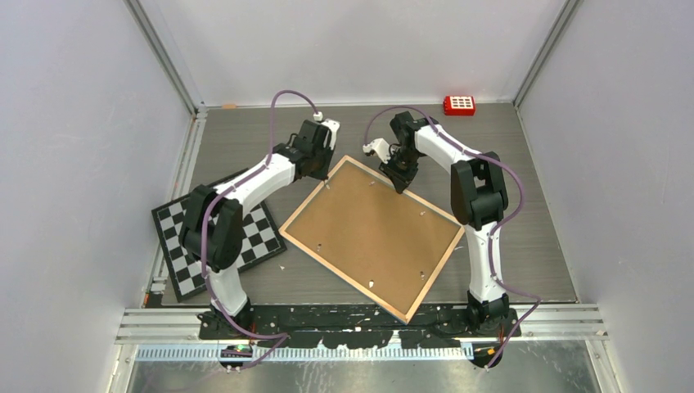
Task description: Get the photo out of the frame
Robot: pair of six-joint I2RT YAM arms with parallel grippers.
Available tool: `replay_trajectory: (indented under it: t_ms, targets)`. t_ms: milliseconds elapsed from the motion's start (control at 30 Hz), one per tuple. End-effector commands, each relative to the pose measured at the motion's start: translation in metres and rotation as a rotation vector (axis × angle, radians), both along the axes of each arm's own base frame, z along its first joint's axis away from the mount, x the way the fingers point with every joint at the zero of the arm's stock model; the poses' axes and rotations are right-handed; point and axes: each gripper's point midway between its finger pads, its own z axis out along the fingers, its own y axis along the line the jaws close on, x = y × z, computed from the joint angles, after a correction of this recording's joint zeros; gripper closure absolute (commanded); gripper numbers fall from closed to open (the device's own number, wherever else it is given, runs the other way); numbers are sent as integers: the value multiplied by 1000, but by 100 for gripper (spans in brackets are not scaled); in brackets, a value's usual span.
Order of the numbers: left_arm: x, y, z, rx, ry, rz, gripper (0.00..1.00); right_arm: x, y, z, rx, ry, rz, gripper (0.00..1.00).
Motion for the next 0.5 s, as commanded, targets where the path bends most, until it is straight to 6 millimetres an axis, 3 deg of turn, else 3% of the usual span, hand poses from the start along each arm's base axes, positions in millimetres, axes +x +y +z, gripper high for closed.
replay_trajectory:
  t_ms: [0, 467]
  targets:
    - [4, -20, -8, -82, 1, -34, 100, -8, 7, 24, 31, -13, 21, 100]
    - [-14, -58, -1, -230, 23, -200, 100, -8, 8, 22, 32, -5, 16, 99]
